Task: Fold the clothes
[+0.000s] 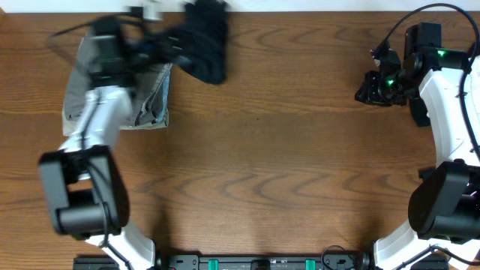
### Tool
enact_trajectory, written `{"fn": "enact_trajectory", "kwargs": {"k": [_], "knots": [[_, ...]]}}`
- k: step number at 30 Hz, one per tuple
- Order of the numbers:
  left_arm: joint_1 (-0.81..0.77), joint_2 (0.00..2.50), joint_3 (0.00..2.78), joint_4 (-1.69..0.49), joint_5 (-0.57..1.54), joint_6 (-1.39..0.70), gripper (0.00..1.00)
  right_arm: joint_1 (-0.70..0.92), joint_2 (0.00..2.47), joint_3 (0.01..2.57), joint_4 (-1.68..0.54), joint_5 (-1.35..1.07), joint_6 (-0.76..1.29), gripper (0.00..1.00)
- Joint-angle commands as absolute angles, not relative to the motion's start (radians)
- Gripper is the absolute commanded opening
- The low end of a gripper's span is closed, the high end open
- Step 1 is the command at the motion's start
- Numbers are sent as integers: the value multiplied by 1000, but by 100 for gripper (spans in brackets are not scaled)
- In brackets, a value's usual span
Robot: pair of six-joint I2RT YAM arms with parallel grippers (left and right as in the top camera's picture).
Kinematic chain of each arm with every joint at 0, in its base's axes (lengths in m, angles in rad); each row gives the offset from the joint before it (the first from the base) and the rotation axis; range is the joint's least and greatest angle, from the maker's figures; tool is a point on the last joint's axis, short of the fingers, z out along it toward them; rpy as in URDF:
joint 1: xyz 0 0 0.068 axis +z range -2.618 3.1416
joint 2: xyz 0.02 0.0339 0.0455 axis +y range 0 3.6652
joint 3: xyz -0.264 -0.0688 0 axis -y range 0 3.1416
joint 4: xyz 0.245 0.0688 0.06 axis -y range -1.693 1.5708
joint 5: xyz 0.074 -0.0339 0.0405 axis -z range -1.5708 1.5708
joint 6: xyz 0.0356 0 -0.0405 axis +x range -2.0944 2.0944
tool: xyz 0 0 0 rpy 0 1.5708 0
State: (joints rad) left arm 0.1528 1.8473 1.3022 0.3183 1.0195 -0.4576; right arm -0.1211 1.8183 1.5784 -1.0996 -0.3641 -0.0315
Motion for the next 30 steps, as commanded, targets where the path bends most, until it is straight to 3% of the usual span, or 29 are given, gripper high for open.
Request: {"fn": "enact_trajectory", "kwargs": {"k": [1,7,8,9,10,13,15,24,30], "knots": [[293,1841,1313,290,1043,-388,6,-118,1816,1590,-1099,-371,-12,12],[482,1883,1313,-9,896,-160,10,-117,1816,1590,-1100,-371,-11,12],[502,1889,1313,-71,821,-137,23,-116,1816,1590,-1100,-373,-11,12],[516,1893,1313,-116,768,-126,49,-117,1816,1590,-1100,-375,-10,12],[530,1899,1313,-159,720,-99,69,-117,1816,1590,-1100,-374,-3,12],[568,1899,1313,-241,645,-18,78,-117,1816,1590,-1100,-376,7,12],[603,1885,1314,-265,637,-20,96,-117,1816,1590,-1100,-380,7,12],[753,1625,1315,-314,653,-102,98,-116,1810,1590,-1083,-449,-14,13],[698,1394,1315,-435,779,-70,98,-100,1763,1590,-955,-627,-23,16]]}}
